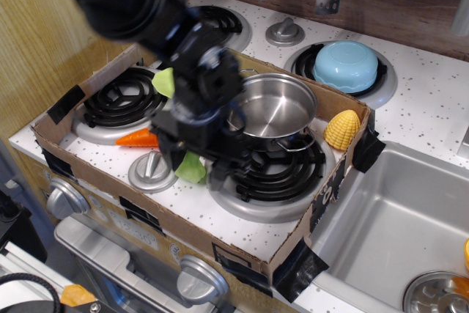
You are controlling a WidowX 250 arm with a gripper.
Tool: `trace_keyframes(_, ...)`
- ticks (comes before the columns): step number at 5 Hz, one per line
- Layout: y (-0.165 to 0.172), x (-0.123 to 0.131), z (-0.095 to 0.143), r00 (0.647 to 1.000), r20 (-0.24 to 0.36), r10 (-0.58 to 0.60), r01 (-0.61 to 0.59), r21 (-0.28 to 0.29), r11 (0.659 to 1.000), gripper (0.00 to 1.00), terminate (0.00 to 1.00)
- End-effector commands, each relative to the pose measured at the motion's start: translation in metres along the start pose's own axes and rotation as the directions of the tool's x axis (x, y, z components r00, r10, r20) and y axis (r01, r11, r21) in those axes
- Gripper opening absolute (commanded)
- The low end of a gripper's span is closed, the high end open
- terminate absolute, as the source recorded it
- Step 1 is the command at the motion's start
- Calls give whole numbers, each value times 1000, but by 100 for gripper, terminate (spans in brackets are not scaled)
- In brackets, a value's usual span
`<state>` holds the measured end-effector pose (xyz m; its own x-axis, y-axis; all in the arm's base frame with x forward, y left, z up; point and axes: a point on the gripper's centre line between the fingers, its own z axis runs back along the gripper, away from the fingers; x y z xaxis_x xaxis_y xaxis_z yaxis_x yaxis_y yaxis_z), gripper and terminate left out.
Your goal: Take broccoli out of pan
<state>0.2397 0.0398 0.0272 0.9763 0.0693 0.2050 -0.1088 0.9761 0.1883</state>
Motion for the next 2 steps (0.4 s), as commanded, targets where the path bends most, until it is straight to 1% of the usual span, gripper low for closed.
trace_keyframes(1, -1, 23, 55, 999, -29, -14, 16, 96, 995, 100, 0)
trace_keyframes(2, 0, 32, 70, 996, -75, -56, 66, 137, 988, 100, 0)
